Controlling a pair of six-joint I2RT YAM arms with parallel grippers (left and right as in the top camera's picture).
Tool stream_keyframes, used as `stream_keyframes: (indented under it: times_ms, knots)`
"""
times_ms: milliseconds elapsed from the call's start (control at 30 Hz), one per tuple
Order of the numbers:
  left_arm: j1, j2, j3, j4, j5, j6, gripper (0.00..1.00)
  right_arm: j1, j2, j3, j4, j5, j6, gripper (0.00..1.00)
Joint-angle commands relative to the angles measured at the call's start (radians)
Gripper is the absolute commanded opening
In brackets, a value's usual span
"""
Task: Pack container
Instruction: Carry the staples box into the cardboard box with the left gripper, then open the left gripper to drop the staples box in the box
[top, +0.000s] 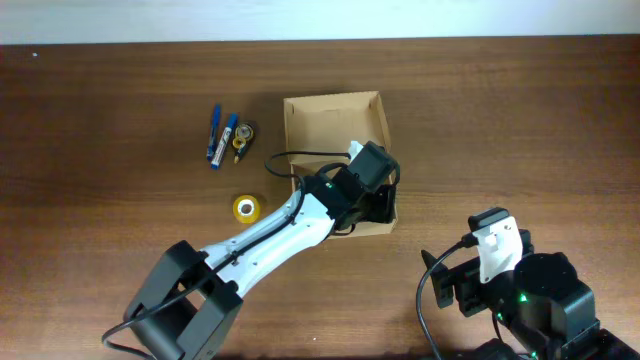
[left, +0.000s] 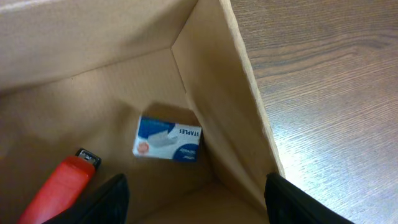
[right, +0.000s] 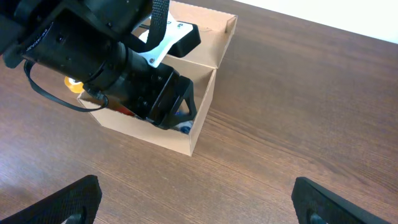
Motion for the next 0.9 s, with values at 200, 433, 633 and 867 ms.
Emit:
stream_keyframes:
  times_ms: [200,433,633,867]
  knots:
    - [0.008,-0.008,0.064,-0.09,-0.03,-0.002,0.69,0.008,-0.007,0.001,0.003,0.005,0.003,0.99]
    - [0.008,-0.061,0.19,-0.261,-0.182,0.044,0.69,0.008,-0.007,0.001,0.003,0.005,0.003,0.99]
    - [0.013,-0.091,0.206,-0.376,-0.19,0.037,0.69,0.008,-0.007,0.001,0.003,0.005,0.003,0.99]
    - [0.024,-0.087,0.137,-0.4,-0.224,0.019,0.69,0.008,-0.007,0.001,0.003,0.005,0.003,0.99]
